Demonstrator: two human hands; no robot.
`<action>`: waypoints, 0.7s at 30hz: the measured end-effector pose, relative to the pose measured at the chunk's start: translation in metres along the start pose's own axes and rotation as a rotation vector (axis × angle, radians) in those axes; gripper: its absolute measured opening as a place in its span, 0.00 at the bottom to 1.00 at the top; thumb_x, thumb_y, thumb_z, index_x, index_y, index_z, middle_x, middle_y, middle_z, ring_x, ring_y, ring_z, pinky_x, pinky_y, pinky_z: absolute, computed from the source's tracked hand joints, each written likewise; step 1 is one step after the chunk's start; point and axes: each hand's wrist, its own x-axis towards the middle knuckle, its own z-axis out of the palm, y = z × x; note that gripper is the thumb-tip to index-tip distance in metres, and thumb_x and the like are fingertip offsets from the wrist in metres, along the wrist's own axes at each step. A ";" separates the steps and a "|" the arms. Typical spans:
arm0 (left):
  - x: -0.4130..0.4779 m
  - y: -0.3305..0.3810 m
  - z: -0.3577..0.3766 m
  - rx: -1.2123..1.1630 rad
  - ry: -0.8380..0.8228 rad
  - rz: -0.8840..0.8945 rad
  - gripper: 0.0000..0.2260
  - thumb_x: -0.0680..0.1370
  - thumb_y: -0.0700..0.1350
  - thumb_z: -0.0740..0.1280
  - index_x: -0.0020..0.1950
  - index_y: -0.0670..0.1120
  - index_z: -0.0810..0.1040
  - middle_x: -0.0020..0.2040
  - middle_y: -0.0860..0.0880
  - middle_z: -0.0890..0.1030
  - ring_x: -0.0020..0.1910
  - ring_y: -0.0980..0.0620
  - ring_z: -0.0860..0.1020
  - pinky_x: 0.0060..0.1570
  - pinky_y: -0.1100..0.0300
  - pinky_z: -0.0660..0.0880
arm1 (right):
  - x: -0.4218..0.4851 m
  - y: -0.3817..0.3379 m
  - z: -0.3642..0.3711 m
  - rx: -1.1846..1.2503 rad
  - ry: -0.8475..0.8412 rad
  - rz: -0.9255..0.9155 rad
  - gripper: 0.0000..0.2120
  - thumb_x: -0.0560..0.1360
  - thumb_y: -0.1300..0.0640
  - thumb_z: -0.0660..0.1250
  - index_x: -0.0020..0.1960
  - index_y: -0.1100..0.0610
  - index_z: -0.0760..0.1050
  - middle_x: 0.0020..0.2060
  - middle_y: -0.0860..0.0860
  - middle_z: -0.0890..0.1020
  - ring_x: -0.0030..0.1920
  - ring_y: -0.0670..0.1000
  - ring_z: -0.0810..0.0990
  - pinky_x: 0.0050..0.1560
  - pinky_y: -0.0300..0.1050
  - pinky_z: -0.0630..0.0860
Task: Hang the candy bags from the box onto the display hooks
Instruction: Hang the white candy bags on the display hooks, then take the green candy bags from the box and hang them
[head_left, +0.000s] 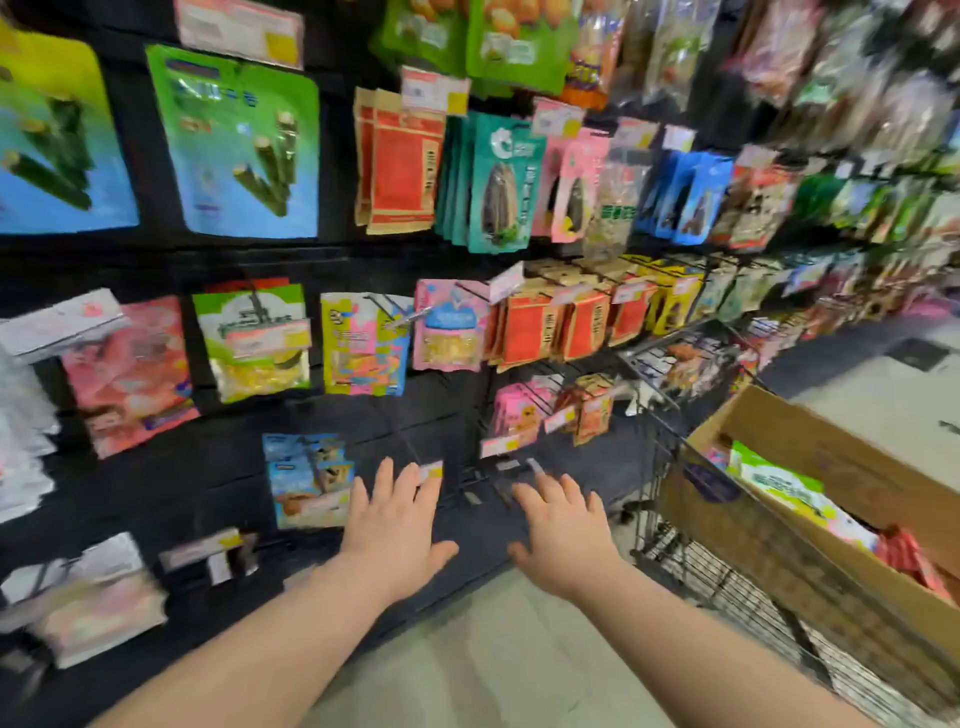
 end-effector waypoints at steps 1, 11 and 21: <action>0.004 0.023 0.000 0.009 0.001 0.038 0.36 0.78 0.64 0.57 0.79 0.48 0.47 0.80 0.47 0.49 0.78 0.41 0.44 0.74 0.40 0.47 | -0.008 0.021 -0.001 0.003 0.000 0.033 0.31 0.76 0.45 0.61 0.75 0.50 0.55 0.75 0.52 0.57 0.76 0.57 0.51 0.73 0.59 0.54; 0.073 0.195 -0.012 0.060 -0.055 0.374 0.36 0.78 0.64 0.57 0.80 0.50 0.46 0.80 0.47 0.49 0.79 0.41 0.45 0.75 0.40 0.47 | -0.048 0.182 -0.006 0.041 0.029 0.370 0.30 0.74 0.46 0.62 0.74 0.49 0.57 0.73 0.52 0.61 0.75 0.57 0.55 0.71 0.59 0.56; 0.218 0.326 -0.016 0.038 -0.072 0.660 0.37 0.77 0.63 0.59 0.79 0.49 0.48 0.80 0.47 0.51 0.79 0.42 0.45 0.74 0.39 0.47 | -0.004 0.331 -0.014 0.027 -0.070 0.690 0.33 0.75 0.45 0.62 0.76 0.49 0.54 0.74 0.52 0.60 0.76 0.57 0.55 0.72 0.59 0.56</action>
